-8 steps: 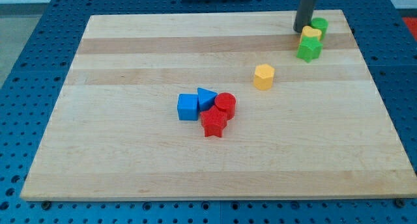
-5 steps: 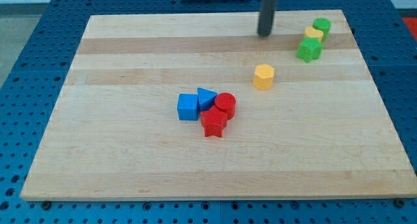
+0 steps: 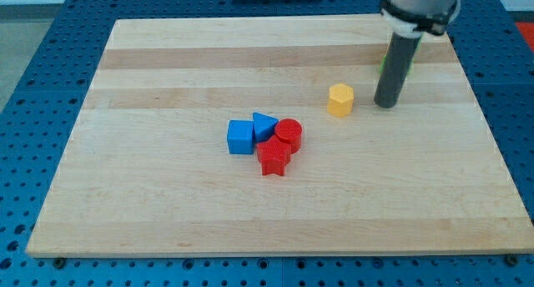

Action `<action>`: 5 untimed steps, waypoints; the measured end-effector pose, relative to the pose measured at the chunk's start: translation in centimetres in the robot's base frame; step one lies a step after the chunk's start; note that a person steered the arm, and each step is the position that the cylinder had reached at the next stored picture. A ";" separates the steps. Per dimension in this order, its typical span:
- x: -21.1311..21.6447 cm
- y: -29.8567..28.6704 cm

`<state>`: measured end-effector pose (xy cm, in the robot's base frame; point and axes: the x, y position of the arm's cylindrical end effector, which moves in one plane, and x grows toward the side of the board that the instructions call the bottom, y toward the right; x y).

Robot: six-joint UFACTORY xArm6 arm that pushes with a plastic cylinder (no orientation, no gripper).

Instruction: Slide the yellow hexagon to the green star

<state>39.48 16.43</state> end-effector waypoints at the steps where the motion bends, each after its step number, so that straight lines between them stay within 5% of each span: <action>1: 2.9 -0.2; 2: 10.2 -2.2; 5: 5.9 -10.4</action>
<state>45.40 6.08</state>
